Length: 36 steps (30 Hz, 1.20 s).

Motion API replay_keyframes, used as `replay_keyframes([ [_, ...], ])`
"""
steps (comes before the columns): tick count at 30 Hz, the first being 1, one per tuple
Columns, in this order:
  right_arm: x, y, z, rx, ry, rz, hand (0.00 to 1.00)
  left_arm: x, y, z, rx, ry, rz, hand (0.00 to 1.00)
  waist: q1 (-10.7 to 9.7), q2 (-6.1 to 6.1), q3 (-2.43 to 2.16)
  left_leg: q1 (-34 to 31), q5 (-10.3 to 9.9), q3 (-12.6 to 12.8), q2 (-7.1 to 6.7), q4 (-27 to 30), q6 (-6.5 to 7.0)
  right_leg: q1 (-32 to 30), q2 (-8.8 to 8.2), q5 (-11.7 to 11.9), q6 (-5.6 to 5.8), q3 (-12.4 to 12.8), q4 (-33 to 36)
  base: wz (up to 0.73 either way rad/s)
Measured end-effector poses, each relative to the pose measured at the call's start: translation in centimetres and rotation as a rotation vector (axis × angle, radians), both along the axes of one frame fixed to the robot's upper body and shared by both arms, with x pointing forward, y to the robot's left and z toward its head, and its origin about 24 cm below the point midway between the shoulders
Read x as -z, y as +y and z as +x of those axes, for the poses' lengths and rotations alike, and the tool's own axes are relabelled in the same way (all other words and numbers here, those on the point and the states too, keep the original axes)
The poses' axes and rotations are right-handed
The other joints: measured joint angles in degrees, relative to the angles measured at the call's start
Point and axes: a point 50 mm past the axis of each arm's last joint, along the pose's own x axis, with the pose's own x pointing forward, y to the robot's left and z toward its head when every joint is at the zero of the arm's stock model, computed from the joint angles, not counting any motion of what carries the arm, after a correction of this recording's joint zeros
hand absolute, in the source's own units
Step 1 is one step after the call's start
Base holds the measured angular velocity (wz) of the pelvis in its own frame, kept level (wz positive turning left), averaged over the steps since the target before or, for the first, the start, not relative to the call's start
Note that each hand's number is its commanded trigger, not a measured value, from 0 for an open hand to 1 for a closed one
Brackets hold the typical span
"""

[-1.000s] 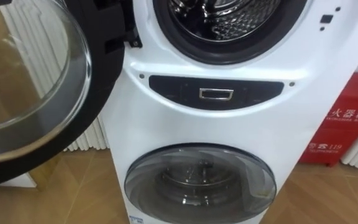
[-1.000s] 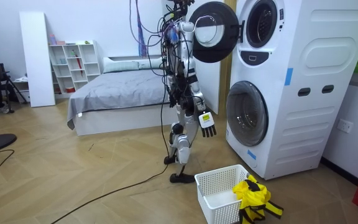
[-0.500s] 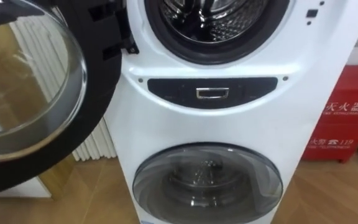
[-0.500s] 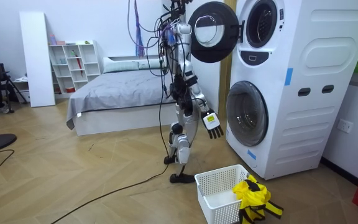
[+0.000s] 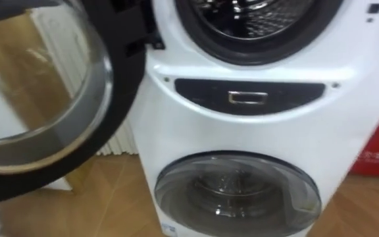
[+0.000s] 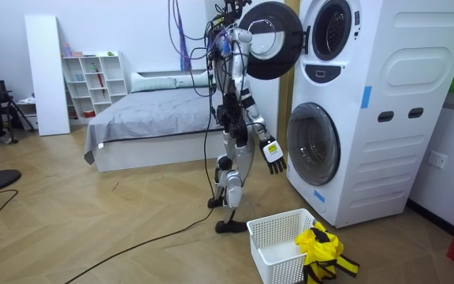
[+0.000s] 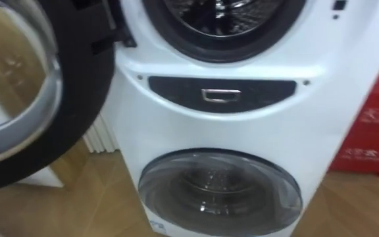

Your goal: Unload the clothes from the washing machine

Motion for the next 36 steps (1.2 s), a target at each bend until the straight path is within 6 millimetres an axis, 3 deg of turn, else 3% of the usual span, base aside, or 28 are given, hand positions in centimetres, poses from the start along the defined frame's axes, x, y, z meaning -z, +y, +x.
replay_keyframes([
  [1, 0.0, 0.1, 0.1, -0.002, -0.002, 0.009, 0.0, -2.4, 0.3, -0.1, -0.018, -0.061, 0.056, 0.0, 0.5, -0.03, 0.13, -0.08, 0.0, -0.44, -0.03, 0.11, 0.0, 0.2, -0.01, 0.0, 0.0, -0.3, -0.01, 0.19],
  [2, 0.1, 0.2, 0.1, -0.003, 0.0, 0.012, 0.0, -3.5, 0.4, -0.1, -0.022, -0.087, 0.087, 0.0, 0.51, -0.04, 0.22, -0.08, 0.0, -0.76, -0.07, 0.17, 0.0, 0.42, -0.05, 0.0, 0.0, -0.45, -0.01, 0.28],
  [4, 0.1, 0.2, -0.2, -0.001, 0.007, 0.014, 0.0, -7.5, -0.2, -0.5, -0.029, -0.216, 0.204, 0.0, 0.5, 0.25, 0.73, 0.02, 0.12, -1.34, -0.5, 0.44, 0.2, 1.35, -0.39, -0.01, 0.02, -0.26, -0.1, 0.32],
  [6, 0.2, 0.3, -0.5, 0.001, 0.014, 0.017, 0.0, -10.0, -1.2, -1.3, -0.045, -0.279, 0.328, 0.0, 0.82, 0.46, 1.01, -0.06, 0.23, -1.42, -0.97, 0.3, 0.39, 1.37, -0.83, -0.21, 0.34, -0.55, -0.1, 0.12],
  [10, 0.5, 0.8, -1.5, 0.018, 0.038, 0.049, 0.0, -13.3, -3.5, -2.6, -0.045, -0.38, 0.502, 0.0, 1.4, 0.26, 0.93, -0.69, 0.35, -1.54, -1.14, 0.19, 0.55, 1.05, -1.03, -0.32, 0.54, -1.29, 0.0, 0.02],
  [12, 0.6, 0.8, -1.9, 0.024, 0.052, 0.053, 0.0, -13.4, -3.8, -2.8, -0.043, -0.395, 0.505, 0.0, 1.38, 0.06, 0.8, -1.23, 0.52, -1.6, -1.38, 0.46, 0.5, 0.86, -1.24, -0.67, 1.09, -1.68, -0.27, 0.02],
  [19, 0.7, 1.2, -2.2, 0.008, 0.062, 0.074, 0.0, -13.8, -5.8, -3.4, -0.037, -0.45, 0.55, 0.0, 0.75, -0.9, -0.08, -2.11, 1.16, -2.29, -1.84, 1.29, 0.53, 0.67, -1.45, -0.59, 0.95, -1.7, -0.67, 0.05],
  [26, 1.0, 2.2, -1.7, 0.006, 0.054, 0.113, 0.0, -13.6, -9.0, -3.9, 0.042, -0.566, 0.55, 0.0, 0.65, -1.23, -0.06, -1.98, 1.28, -2.58, -1.97, 1.2, 0.85, 1.33, -1.77, -0.46, 1.08, -2.63, -0.28, 0.08],
  [29, 0.9, 2.4, -1.3, -0.008, 0.045, 0.123, 0.0, -12.9, -10.9, -3.7, 0.134, -0.585, 0.588, 0.0, 0.52, -1.8, -0.19, -2.01, 1.8, -3.2, -2.38, 1.18, 1.09, 1.36, -2.2, -0.58, 1.24, -3.23, 0.09, 0.12],
  [31, 0.9, 2.4, -1.2, 0.016, 0.031, 0.136, 0.0, -12.1, -12.4, -3.8, 0.209, -0.601, 0.599, 0.0, 0.38, -2.5, 0.17, -2.01, 2.2, -3.61, -2.94, 1.15, 1.39, 1.39, -2.64, -0.8, 1.59, -3.22, 0.08, 0.12],
  [33, 0.9, 2.5, -1.1, 0.032, 0.021, 0.148, 0.0, -11.4, -13.4, -3.6, 0.288, -0.62, 0.584, 0.0, 0.36, -2.79, 0.01, -2.04, 2.42, -3.78, -3.23, 1.24, 1.63, 1.39, -2.88, -0.76, 1.7, -3.23, 0.23, 0.1],
  [36, 1.1, 3.1, -0.5, 0.002, 0.018, 0.159, 0.0, -10.7, -15.3, -3.1, 0.41, -0.672, 0.548, 0.0, 0.16, -3.28, 0.13, -2.05, 3.11, -4.14, -3.59, 1.21, 1.88, 1.46, -3.2, -0.56, 2.05, -3.36, 0.47, 0.07],
])
